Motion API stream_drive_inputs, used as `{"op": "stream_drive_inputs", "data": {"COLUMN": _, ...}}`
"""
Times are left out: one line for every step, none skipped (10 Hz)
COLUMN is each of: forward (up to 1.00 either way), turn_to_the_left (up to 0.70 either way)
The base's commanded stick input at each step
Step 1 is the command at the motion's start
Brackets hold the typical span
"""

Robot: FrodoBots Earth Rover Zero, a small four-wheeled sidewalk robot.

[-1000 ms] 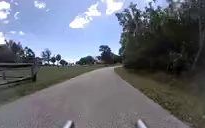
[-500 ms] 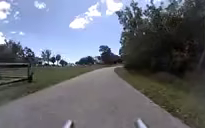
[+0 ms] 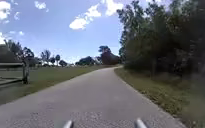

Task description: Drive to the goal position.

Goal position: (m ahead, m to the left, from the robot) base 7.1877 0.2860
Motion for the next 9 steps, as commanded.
{"op": "stream_drive_inputs", "data": {"forward": 0.5, "turn_to_the_left": 0.0}}
{"op": "stream_drive_inputs", "data": {"forward": 0.5, "turn_to_the_left": 0.0}}
{"op": "stream_drive_inputs", "data": {"forward": 0.5, "turn_to_the_left": 0.0}}
{"op": "stream_drive_inputs", "data": {"forward": 0.5, "turn_to_the_left": 0.0}}
{"op": "stream_drive_inputs", "data": {"forward": 0.5, "turn_to_the_left": 0.0}}
{"op": "stream_drive_inputs", "data": {"forward": 0.5, "turn_to_the_left": 0.0}}
{"op": "stream_drive_inputs", "data": {"forward": 0.5, "turn_to_the_left": 0.0}}
{"op": "stream_drive_inputs", "data": {"forward": 0.5, "turn_to_the_left": 0.0}}
{"op": "stream_drive_inputs", "data": {"forward": 0.5, "turn_to_the_left": 0.0}}
